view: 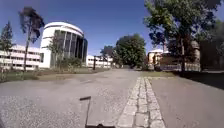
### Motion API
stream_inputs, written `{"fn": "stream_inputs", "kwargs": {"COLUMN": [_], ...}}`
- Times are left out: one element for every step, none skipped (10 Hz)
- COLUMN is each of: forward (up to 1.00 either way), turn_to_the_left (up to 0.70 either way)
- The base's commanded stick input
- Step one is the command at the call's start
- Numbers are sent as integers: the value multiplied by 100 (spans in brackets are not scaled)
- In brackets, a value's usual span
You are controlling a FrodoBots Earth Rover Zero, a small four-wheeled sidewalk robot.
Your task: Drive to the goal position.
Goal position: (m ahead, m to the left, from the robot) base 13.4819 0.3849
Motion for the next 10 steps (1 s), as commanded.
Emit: {"fn": "stream_inputs", "kwargs": {"forward": [60, 60, 60, 60, 60, 60, 60, 60, 60, 60], "turn_to_the_left": [0, 0, 0, 0, 0, 0, 0, 0, 0, 0]}}
